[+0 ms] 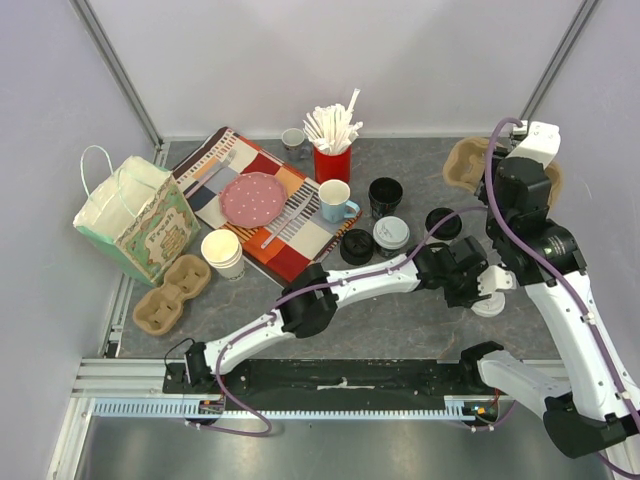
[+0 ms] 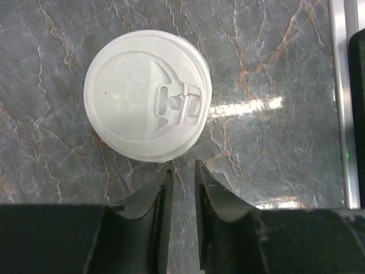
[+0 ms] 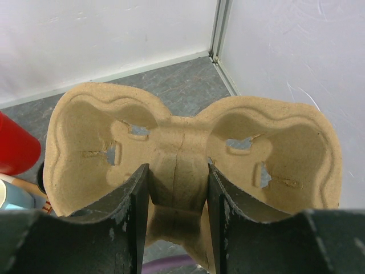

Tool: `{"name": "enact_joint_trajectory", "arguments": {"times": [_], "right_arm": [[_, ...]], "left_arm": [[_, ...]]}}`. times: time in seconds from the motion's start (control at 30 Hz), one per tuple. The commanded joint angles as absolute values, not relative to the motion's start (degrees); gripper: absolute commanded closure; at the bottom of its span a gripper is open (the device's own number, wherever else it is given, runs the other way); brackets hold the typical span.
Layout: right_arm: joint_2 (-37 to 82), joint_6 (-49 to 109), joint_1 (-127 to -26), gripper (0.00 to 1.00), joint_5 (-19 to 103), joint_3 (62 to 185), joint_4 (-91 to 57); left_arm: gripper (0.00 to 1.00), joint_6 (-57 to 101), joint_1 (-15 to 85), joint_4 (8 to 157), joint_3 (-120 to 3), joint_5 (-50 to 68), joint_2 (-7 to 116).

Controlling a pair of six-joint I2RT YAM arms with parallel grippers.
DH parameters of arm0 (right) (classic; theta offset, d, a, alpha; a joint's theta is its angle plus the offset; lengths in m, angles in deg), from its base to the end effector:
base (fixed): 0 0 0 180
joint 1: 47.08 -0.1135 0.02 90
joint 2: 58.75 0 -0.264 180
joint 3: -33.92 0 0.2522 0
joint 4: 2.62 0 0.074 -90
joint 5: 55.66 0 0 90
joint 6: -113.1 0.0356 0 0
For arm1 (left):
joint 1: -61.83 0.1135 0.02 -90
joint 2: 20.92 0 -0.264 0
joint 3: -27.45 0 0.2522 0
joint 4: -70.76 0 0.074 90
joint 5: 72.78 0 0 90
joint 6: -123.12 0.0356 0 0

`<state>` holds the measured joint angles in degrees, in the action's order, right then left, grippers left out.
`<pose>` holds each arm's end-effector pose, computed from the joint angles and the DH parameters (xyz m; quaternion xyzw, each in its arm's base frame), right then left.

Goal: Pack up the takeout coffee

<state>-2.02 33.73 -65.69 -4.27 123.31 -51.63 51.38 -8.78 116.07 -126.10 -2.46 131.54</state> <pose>0.1826 0.0380 0.4417 0.1451 0.7674 -0.1133 0.6142 0.1823 -0.5542 0.1654 0.6829 0.6016 -0.3103 0.2745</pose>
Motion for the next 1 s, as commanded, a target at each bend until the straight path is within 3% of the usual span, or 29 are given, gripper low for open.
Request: {"name": "enact_joint_trajectory", "arguments": {"times": [0.0, 0.17, 0.53, 0.7, 0.8, 0.97], "right_arm": [[-2.3, 32.8, -65.6, 0.9, -4.7, 126.7, -50.6], [-1.9, 33.4, -65.5, 0.91, -3.5, 127.7, -50.4], [0.2, 35.3, -65.5, 0.91, -2.9, 131.8, -50.3], [1.2, 35.9, -65.5, 0.91, -4.6, 132.5, -48.5], [2.3, 36.1, -65.5, 0.91, -3.7, 133.6, -47.3], [4.0, 36.5, -65.6, 0.91, -0.6, 132.3, -44.6]], "left_arm": [[0.69, 52.8, -8.3, 121.0, -124.9, -5.2, 124.1], [0.52, 56.7, -8.2, 124.9, -116.2, -7.3, 114.8], [0.46, 60.7, -8.1, 136.2, -110.3, -4.7, 100.0], [0.45, 66.6, -6.8, 138.0, -93.6, 8.2, 84.8], [0.45, 65.3, -2.9, 143.0, -91.2, 11.8, 79.1], [0.37, 61.4, 8.4, 150.9, -91.5, 20.3, 69.9]]}}
